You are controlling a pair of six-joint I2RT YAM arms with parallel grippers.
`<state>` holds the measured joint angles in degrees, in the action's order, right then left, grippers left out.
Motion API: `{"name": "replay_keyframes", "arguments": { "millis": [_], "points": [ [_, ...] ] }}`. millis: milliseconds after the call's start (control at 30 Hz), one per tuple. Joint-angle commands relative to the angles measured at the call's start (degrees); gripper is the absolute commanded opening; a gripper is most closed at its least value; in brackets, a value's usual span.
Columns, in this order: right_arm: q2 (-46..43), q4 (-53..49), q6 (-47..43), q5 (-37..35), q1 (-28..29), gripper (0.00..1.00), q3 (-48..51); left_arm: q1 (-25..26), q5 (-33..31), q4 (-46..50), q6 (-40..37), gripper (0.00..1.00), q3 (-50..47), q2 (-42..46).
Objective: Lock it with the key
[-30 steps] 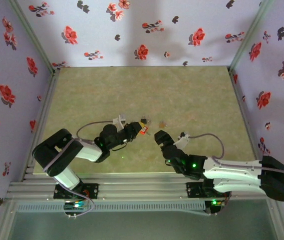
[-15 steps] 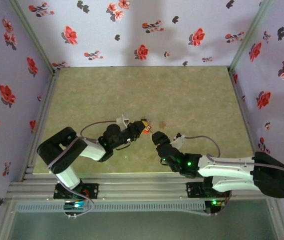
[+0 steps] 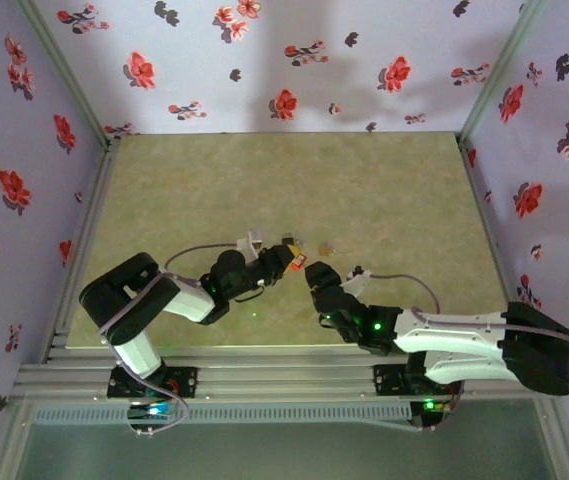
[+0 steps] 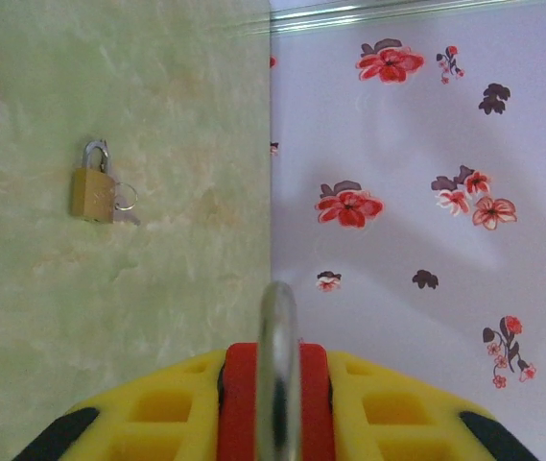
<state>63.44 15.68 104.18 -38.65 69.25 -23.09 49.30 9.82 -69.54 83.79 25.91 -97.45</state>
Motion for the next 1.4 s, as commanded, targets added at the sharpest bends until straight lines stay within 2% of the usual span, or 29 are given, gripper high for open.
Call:
{"name": "replay_keyframes", "arguments": {
  "millis": [0,467,867,1067,1367],
  "points": [
    [-0.03,1.0,1.24,-1.81,-0.74,0.48,-0.64,0.67,-0.99,-3.67,0.58,0.0,1.47,-0.46],
    [1.22,4.78,2.43,0.71,-4.05,0.36,0.77,1.76,-1.54,-3.85,0.86,0.0,0.9,0.32],
    [4.46,7.9,3.05,3.37,-5.56,0.33,0.47,2.38,-2.0,-3.86,0.75,0.0,0.37,1.4],
    [6.06,9.52,3.13,4.33,-6.17,0.26,0.5,2.38,-2.05,-3.94,0.76,0.0,0.04,1.78],
    [6.79,10.15,3.0,4.38,-6.75,0.22,0.85,2.38,-2.34,-3.98,0.89,0.0,-0.38,2.61]
  ]
}}
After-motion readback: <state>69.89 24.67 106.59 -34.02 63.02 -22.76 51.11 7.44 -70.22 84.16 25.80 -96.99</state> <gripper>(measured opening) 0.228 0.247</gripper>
